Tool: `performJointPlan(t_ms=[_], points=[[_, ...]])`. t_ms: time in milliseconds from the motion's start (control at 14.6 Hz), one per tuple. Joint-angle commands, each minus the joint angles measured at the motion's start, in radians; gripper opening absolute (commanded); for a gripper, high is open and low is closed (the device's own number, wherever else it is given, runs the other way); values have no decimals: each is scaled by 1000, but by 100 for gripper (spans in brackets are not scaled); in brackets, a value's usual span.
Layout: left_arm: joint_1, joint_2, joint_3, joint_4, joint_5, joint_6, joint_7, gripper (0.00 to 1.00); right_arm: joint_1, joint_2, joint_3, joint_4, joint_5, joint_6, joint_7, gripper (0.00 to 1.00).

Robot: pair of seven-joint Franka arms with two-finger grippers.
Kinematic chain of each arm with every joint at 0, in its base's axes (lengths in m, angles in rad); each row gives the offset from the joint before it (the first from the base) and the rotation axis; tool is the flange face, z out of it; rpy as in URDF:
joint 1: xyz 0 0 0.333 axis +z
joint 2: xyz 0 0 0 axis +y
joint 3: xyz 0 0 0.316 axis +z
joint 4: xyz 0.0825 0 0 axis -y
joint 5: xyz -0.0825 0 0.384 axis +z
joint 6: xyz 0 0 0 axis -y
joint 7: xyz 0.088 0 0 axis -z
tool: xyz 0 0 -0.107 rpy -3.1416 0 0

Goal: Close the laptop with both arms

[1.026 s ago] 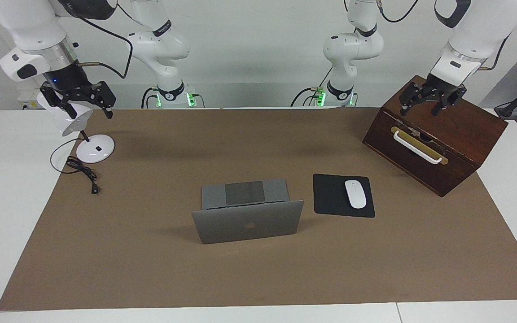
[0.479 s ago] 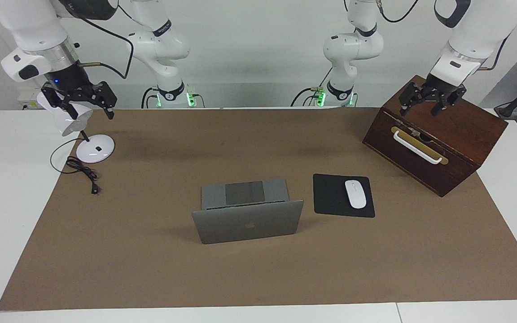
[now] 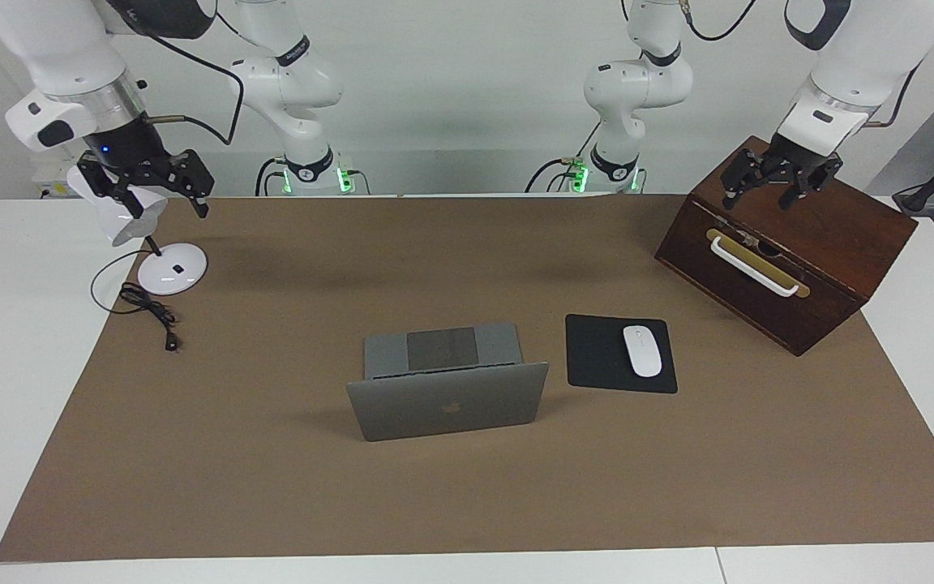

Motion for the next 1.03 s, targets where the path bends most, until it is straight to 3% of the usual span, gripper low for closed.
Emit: performJointPlan(t_ms=[0,342,616,684,958], points=[[9,-18,-1,-23,-2,11,-4,100,-4,5,11,6,-22,19,20,100],[11,-18,-1,-25,-2,11,-2,100,-4,31,11,87,-23,96,18,100],[11,-22,-3,-27,-2,2,-2,100,51,205,28,364,-23,134,92,100],[11,-22,-3,-27,-2,5,-2,100,66,232,28,390,-25,159,122,100],[17,-24,-1,-30,-2,-1,-7,100,148,318,27,394,-48,399,289,100]])
